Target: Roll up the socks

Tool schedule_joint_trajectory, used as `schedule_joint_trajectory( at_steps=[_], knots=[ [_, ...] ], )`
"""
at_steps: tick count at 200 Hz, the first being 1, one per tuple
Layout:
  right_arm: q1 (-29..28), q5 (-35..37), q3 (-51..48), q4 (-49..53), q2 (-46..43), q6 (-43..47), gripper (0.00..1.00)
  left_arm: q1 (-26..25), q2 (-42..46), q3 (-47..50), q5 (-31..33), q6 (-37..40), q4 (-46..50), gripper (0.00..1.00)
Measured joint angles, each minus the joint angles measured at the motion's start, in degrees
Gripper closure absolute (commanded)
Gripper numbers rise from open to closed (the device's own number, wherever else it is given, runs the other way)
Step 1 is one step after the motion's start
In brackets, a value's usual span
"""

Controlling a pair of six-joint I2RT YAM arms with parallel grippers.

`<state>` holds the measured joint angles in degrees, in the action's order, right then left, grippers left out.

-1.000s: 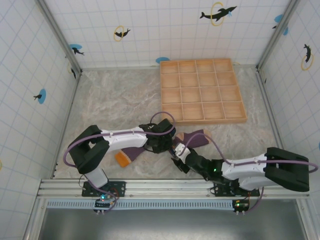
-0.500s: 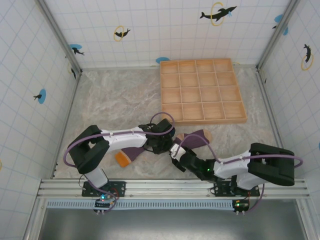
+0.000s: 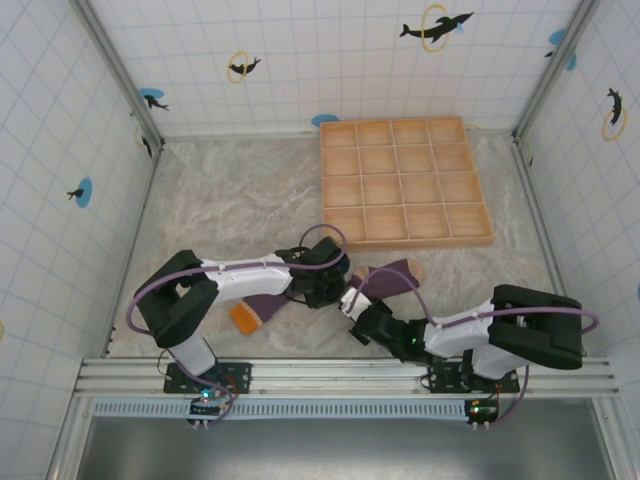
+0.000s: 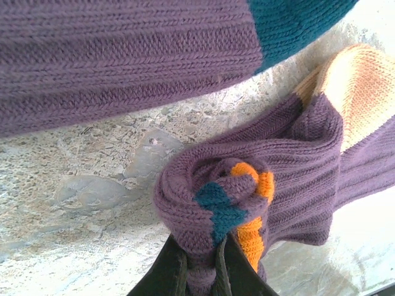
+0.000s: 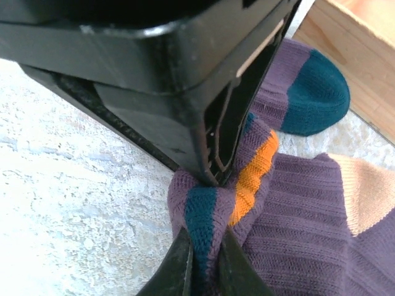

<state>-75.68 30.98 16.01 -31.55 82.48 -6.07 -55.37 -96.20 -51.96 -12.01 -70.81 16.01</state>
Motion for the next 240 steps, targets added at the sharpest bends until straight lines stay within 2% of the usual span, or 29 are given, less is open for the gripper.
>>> schedule_joint_trajectory(
  at_steps=[21, 31, 48, 65, 112, 132, 154, 218, 240],
  knots=[
    [1.1, -2.0, -0.5, -0.8, -0.4, -2.4, 1.00, 0.0, 0.3, 0.5, 0.0, -0.1, -0.7, 0.65],
    [2.0, -3.4, -1.5, -1.8, -1.1, -3.5, 1.00, 0.0, 0.5, 0.7, 0.0, -0.3, -0.7, 0.61],
    [4.0, -6.6, -3.8, -4.0, -3.0, -5.8, 1.00, 0.0, 0.9, 0.9, 0.0, 0.0, -1.1, 0.36],
    [7.2, -11.7, -6.4, -6.7, -4.9, -8.7, 1.00, 0.0, 1.2, 1.2, 0.2, 0.0, -2.0, 0.29],
    [16.2, -25.4, -13.1, -13.4, -9.3, -17.7, 1.00, 0.0, 4.7, 2.0, 1.8, 0.5, -5.5, 0.28],
    [19.8, -30.2, -14.5, -14.6, -10.3, -21.7, 1.00, -0.2, 5.5, 2.2, 4.0, 1.3, -6.3, 0.21],
    [23.7, -35.3, -14.6, -14.8, -10.4, -26.2, 1.00, -0.7, 5.9, 2.4, 6.6, 2.1, -6.2, 0.20],
    [31.1, -42.0, -14.6, -15.5, -8.3, -35.2, 1.00, -2.5, 5.9, 2.5, 8.9, 3.4, -6.3, 0.23],
    [31.9, -43.0, -14.6, -17.0, -6.5, -37.2, 1.00, -3.1, 5.7, 2.5, 8.6, 3.5, -6.3, 0.26]
  ],
)
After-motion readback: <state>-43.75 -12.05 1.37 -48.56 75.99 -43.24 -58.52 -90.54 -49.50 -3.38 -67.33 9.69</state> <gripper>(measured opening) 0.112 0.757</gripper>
